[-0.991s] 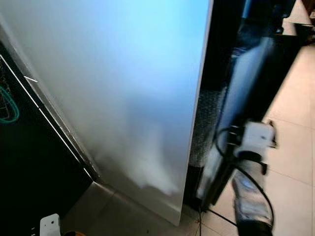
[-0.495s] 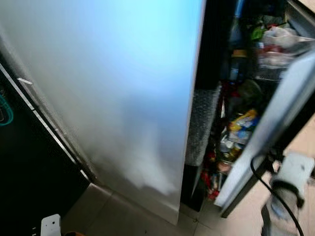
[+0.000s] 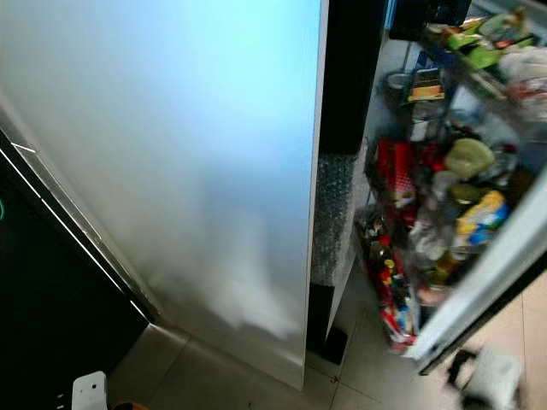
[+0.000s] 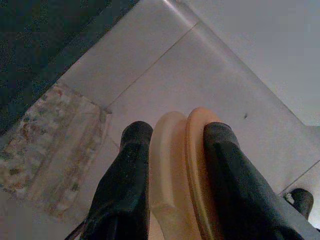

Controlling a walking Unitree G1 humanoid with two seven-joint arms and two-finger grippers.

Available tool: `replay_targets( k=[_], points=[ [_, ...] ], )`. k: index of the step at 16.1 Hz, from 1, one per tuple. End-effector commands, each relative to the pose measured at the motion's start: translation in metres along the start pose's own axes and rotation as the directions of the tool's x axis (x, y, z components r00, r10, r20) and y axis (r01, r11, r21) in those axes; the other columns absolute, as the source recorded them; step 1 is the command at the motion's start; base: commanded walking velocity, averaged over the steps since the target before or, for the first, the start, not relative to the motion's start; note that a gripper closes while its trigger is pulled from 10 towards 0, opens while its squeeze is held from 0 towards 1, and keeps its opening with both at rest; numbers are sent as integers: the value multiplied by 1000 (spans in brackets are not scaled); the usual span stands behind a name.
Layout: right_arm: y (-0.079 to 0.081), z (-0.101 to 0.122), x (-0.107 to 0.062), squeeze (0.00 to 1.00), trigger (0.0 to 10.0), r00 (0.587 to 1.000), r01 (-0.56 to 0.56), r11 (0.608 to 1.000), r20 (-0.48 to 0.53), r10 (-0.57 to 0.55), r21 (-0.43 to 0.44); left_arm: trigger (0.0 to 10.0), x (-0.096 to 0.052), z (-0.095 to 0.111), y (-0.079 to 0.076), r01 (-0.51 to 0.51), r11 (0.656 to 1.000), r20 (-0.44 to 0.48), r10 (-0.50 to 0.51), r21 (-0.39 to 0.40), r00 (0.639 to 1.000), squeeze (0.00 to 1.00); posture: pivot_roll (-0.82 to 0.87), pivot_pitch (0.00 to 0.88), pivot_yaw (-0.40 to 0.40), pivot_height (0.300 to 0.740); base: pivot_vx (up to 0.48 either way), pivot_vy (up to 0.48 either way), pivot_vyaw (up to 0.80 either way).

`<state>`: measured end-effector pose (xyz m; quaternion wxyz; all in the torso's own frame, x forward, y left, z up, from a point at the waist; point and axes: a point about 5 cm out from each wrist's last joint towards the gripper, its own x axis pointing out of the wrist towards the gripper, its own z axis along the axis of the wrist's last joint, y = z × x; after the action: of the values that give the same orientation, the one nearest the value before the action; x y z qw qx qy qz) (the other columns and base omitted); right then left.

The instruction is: Restocking fridge

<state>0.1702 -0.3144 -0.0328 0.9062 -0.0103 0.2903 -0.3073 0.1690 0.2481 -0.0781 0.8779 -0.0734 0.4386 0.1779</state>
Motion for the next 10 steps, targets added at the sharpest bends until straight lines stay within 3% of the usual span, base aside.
replay_targets(
  k=[1,3,4,6,8,10],
  points=[
    [15,-22,-5,0,10000,987,-126,991,-107,121,-41,10000,-1,-5,-1,2,1000,-24,-2,3,1000,0,-183,0,69,740,0,0,0],
    [35,-54,-20,0,10000,922,-317,942,-268,279,-109,10000,0,-5,-2,8,1000,-26,-8,1,1000,0,-176,0,64,740,0,0,0],
    [50,-87,-41,0,10000,809,-524,817,-441,389,-239,10000,0,-5,-3,16,1000,-30,-16,-7,999,0,-161,0,60,740,0,0,0],
    [53,-93,-44,0,10000,796,-551,778,-468,383,-301,10000,0,-5,-2,20,1000,-33,-21,-10,999,0,-154,0,60,740,0,0,0],
    [58,-95,-46,0,10000,798,-536,809,-459,391,-242,10000,-1,-7,4,11,1000,-43,-12,-8,999,0,-155,0,62,740,0,0,0],
    [47,-111,-58,0,10000,790,-521,826,-487,371,-215,10000,-2,-8,12,11,1000,-50,-10,13,999,0,-152,0,65,740,0,0,0]
  ],
)
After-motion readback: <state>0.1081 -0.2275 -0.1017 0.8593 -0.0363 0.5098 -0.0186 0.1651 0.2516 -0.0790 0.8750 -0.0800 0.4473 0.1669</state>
